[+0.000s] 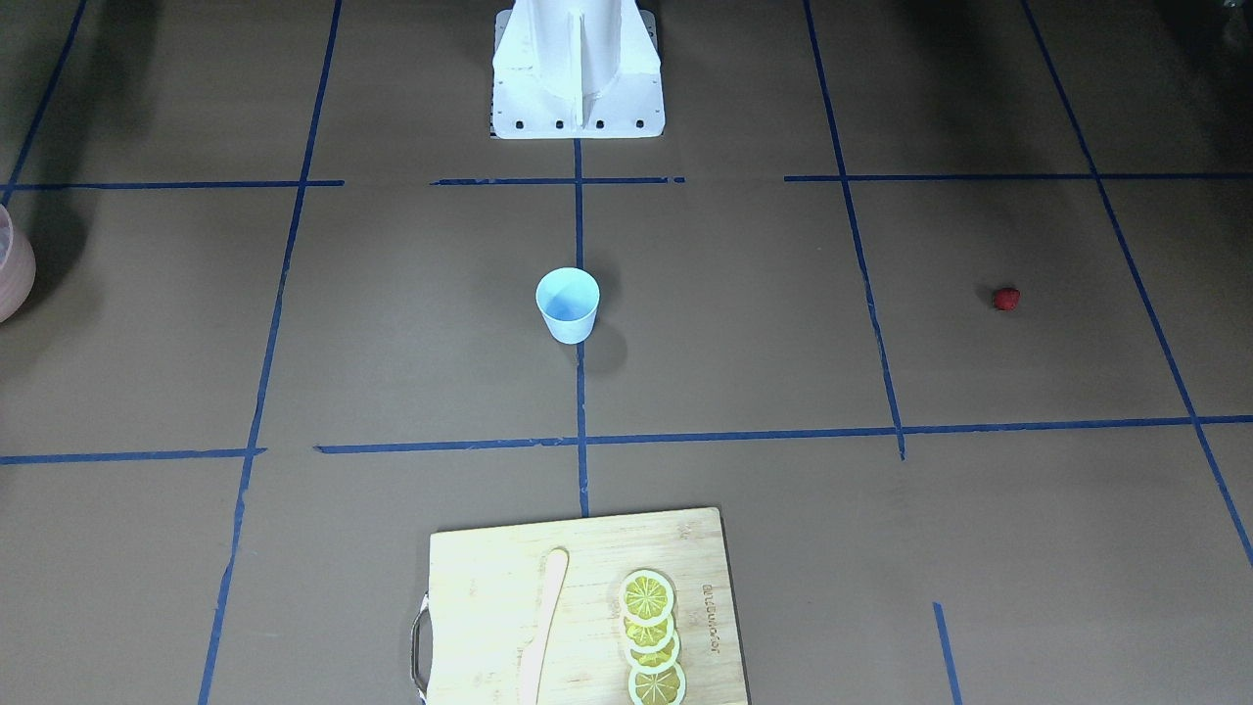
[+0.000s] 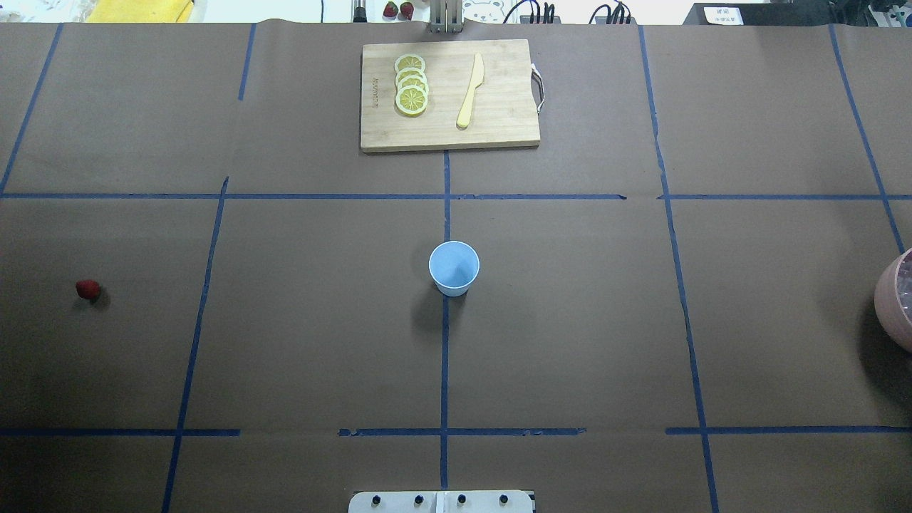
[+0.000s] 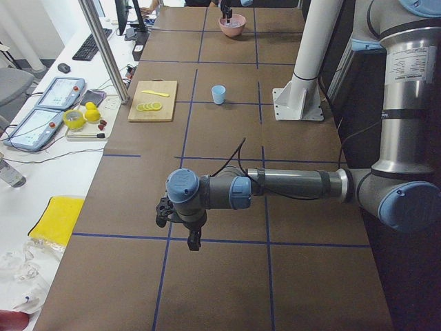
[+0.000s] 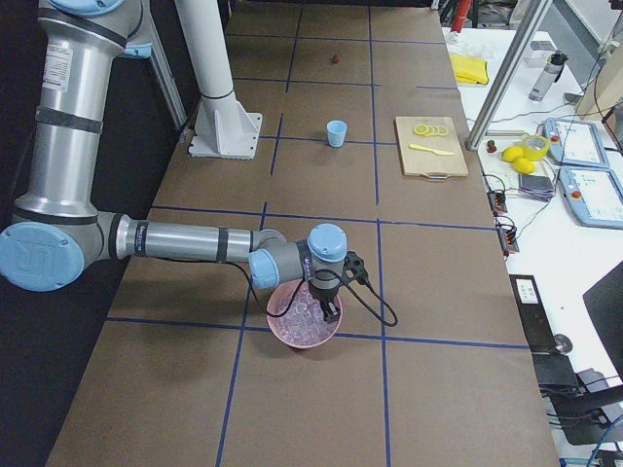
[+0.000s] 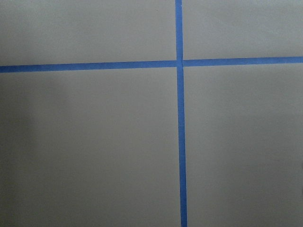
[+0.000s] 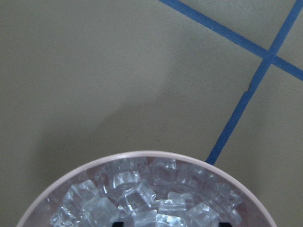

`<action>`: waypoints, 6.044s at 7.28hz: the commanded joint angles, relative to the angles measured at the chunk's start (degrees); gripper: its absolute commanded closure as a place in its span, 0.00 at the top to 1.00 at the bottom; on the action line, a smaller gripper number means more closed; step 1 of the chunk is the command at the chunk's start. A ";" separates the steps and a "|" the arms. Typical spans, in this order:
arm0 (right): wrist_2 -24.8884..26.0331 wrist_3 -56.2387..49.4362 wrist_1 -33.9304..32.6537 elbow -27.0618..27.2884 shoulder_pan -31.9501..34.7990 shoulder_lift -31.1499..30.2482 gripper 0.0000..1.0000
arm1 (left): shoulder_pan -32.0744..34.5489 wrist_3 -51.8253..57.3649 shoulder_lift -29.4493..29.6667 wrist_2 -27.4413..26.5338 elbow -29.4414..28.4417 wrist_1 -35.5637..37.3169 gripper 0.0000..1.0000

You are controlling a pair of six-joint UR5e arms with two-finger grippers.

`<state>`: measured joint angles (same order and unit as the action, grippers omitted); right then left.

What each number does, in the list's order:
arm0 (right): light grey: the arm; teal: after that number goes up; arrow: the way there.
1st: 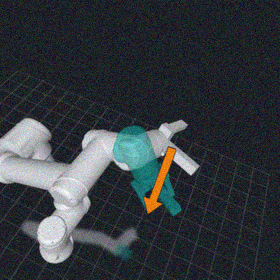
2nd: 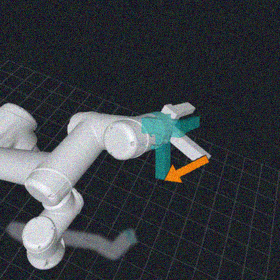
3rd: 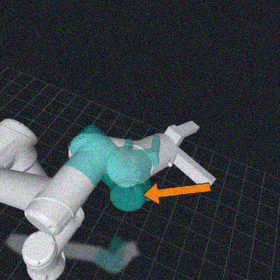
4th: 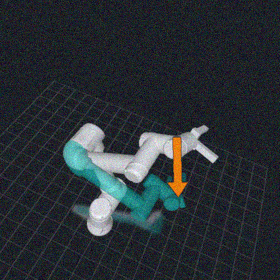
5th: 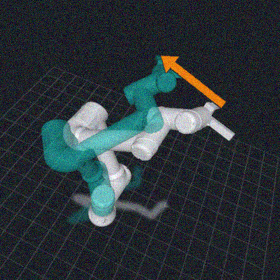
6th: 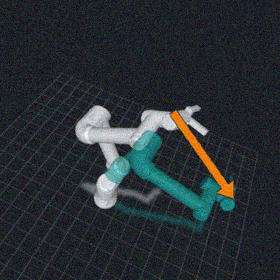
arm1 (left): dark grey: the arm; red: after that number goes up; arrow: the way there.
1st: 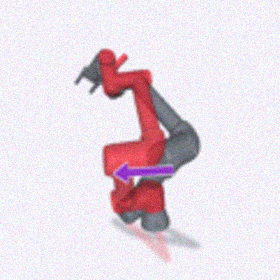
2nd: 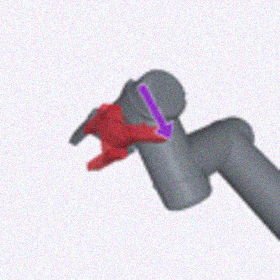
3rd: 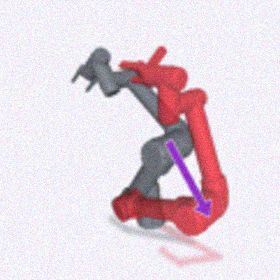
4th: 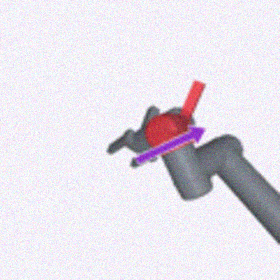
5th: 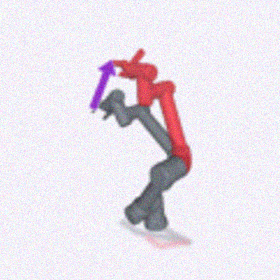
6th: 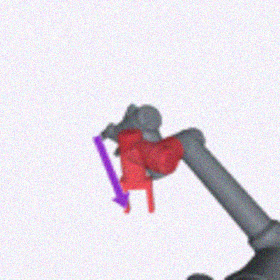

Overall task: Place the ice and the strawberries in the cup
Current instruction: 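Grasp an ice cube from the pink bowl with the right gripper, then carry the ice cube with the right gripper over the light blue cup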

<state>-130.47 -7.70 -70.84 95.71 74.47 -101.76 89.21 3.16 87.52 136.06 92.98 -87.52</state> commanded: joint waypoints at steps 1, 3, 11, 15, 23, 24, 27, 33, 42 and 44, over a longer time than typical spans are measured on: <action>0.66 -0.12 0.00 -0.18 -0.37 -0.11 0.71 | 0.00 0.00 0.01 0.00 0.01 -0.02 1.00; 0.57 -0.12 0.00 0.00 -0.55 -0.46 0.66 | 0.00 0.09 0.01 0.00 0.01 0.06 1.00; 0.57 -0.29 0.09 0.09 -1.25 -1.60 0.60 | 0.00 0.09 0.01 0.00 0.01 0.06 1.00; 0.66 -0.38 0.09 0.00 -1.52 -1.34 0.29 | 0.00 0.09 0.01 0.09 0.01 -0.02 1.00; -2.24 -3.55 -21.52 15.95 4.45 5.90 0.00 | 0.00 -0.09 0.01 0.17 0.36 0.06 1.00; -2.24 -3.46 -30.58 19.21 4.54 11.52 0.00 | 0.00 -0.09 -0.07 0.17 0.36 0.06 1.00; -3.12 8.94 -43.05 19.16 -0.43 29.55 0.00 | 0.00 -0.09 0.01 0.17 0.27 0.06 1.00; 5.80 49.21 -42.54 17.67 -26.34 48.03 0.00 | -0.09 0.00 0.10 0.17 0.28 0.06 1.00; 18.94 69.23 -34.11 -2.98 -42.65 62.64 0.01 | -0.09 0.00 0.10 0.17 0.28 -0.02 1.00; 20.34 69.58 -29.54 -6.84 -43.96 62.64 0.01 | -0.09 0.00 0.19 0.17 0.19 -0.02 1.00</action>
<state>-111.09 61.80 -102.42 91.05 31.20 -39.22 89.12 3.17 87.65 136.23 93.23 -87.54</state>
